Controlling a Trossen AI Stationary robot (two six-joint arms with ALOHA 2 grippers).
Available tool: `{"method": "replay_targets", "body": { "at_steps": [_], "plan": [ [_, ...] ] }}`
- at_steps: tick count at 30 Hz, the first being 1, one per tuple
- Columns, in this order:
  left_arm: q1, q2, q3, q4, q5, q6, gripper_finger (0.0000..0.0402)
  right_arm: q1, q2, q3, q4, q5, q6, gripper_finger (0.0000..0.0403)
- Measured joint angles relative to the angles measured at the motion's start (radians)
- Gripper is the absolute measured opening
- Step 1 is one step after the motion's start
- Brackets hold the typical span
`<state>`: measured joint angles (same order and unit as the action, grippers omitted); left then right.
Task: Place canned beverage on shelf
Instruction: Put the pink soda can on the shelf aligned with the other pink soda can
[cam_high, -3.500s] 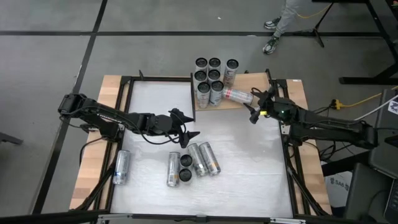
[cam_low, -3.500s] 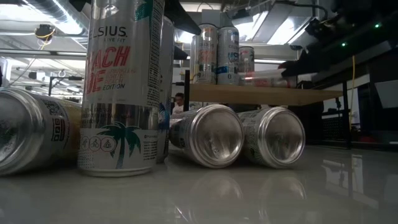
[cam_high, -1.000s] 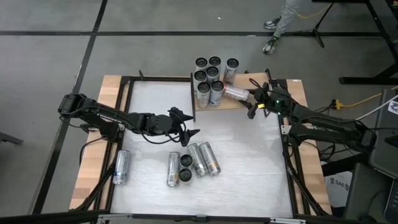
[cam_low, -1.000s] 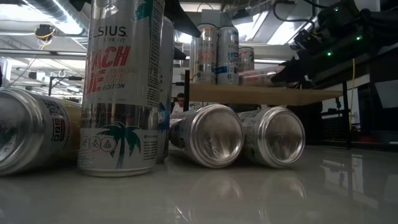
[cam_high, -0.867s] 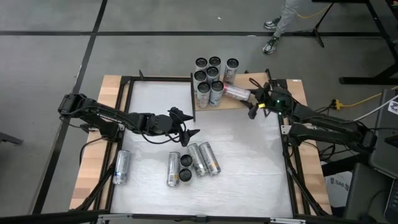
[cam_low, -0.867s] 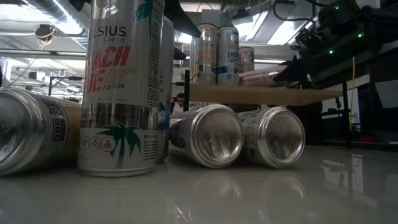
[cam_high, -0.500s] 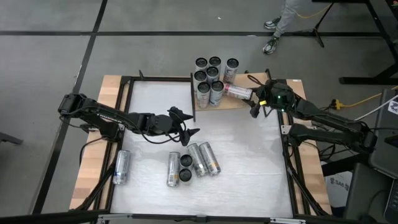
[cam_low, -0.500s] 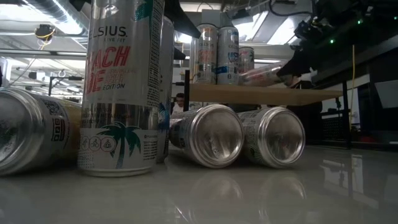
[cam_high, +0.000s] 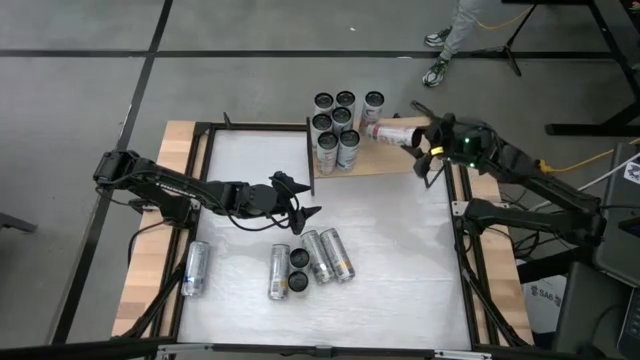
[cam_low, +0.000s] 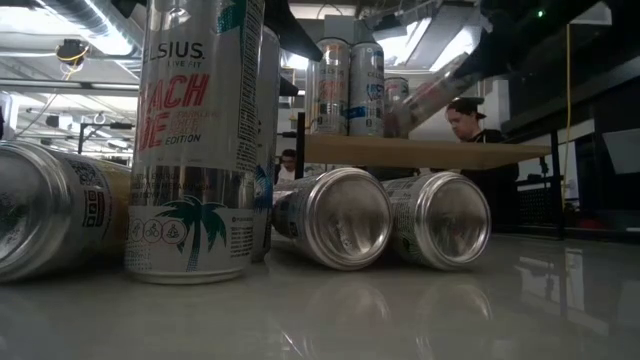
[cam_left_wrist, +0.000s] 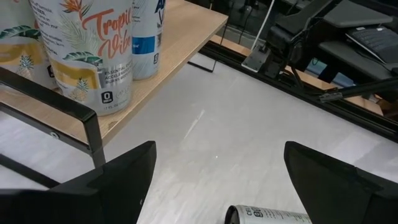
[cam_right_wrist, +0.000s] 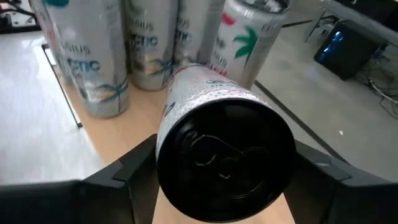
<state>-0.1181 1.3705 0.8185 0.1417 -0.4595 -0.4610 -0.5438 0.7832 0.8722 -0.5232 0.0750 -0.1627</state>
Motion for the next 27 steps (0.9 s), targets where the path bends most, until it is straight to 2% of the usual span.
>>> {"method": "replay_targets", "body": {
  "at_steps": [17,27],
  "plan": [
    [0.0,0.0,0.0,0.0,0.0,0.0,0.0349,0.0,0.0,0.038,-0.136,-0.007,0.063,0.026],
    [0.0,0.0,0.0,0.0,0.0,0.0,0.0349,0.0,0.015,0.038,-0.132,-0.008,0.088,0.026]
  ]
}}
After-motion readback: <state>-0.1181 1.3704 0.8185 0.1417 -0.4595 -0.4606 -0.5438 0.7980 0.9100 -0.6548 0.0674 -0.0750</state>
